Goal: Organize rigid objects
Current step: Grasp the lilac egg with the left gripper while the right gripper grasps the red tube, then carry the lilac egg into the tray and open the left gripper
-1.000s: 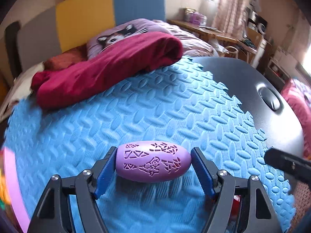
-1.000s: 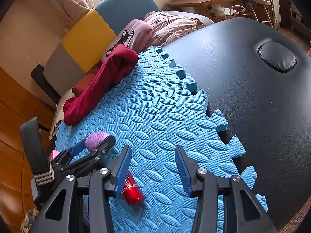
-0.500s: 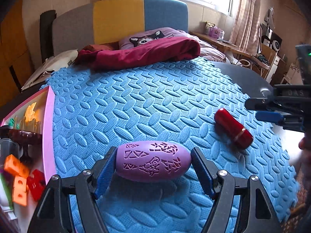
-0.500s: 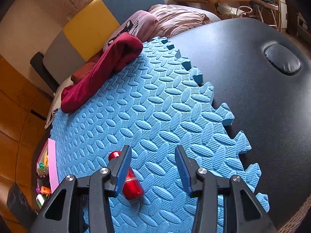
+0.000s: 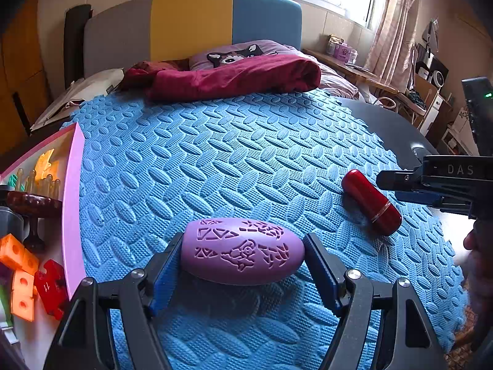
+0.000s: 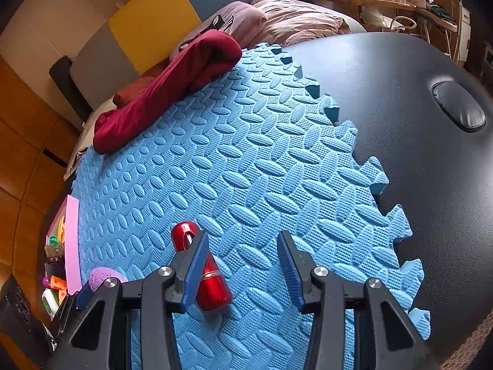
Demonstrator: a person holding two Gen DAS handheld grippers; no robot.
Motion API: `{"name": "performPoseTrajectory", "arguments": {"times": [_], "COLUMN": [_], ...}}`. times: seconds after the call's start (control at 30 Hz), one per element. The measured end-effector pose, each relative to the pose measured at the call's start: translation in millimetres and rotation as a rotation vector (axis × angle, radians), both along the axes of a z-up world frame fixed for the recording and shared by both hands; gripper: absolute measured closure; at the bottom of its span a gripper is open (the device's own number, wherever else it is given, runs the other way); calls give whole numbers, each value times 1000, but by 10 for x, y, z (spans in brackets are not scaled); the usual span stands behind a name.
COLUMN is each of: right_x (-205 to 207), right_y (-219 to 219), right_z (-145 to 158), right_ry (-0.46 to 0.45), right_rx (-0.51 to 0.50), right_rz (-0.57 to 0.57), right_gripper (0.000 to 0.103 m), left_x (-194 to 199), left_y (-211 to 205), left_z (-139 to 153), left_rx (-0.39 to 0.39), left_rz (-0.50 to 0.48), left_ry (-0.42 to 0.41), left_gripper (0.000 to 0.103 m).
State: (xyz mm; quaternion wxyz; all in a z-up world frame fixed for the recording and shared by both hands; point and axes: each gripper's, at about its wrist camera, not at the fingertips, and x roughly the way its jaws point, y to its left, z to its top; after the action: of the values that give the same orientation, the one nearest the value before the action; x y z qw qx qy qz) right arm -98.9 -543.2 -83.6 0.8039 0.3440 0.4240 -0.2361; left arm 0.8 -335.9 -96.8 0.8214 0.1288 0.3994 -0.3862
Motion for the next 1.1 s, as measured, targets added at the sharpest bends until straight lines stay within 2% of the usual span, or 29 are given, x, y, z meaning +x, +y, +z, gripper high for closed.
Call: {"name": "performPoseTrajectory", "arguments": {"times": [0.1, 0.2, 0.37, 0.63, 0.73, 0.83, 0.87, 0.9, 0.97, 1.03, 1.1], "right_x": [33, 85, 171, 238, 326, 440, 494, 522, 542, 532, 502], "right_y": [21, 80, 218, 186, 266, 454, 554, 618, 762, 788, 729], "right_z": [-21, -21, 18, 47, 94, 83, 32, -26, -31, -47, -61], "right_ry": [-3, -14, -2, -16, -4, 52, 106, 151, 166, 164, 141], "right_rx": [17, 24, -30, -19, -58, -154, -216, -260, -381, -397, -354], "right_rz": [23, 64, 124, 160, 229, 335, 377, 400, 434, 434, 417], "right_gripper": [55, 47, 44, 36, 35, 35, 43, 73, 78, 78, 77], "left_x": [-2, 3, 7, 9, 8, 8, 7, 8, 10, 7, 6], "left_y": [-2, 3, 7, 12, 12, 14, 14, 14, 5, -2, -6], "left_z": [0, 0, -1, -2, -2, -2, -2, -2, -3, -4, -4], "left_rx": [0, -2, -7, -8, -9, -10, -9, -9, -5, -2, 0], "left_rz": [0, 1, 2, 2, 2, 2, 2, 2, 2, 3, 3], "left_ry": [-1, -1, 2, 3, 3, 4, 3, 3, 4, 2, 1], "left_gripper": [27, 27, 27, 27, 27, 27, 27, 27, 27, 27, 27]}}
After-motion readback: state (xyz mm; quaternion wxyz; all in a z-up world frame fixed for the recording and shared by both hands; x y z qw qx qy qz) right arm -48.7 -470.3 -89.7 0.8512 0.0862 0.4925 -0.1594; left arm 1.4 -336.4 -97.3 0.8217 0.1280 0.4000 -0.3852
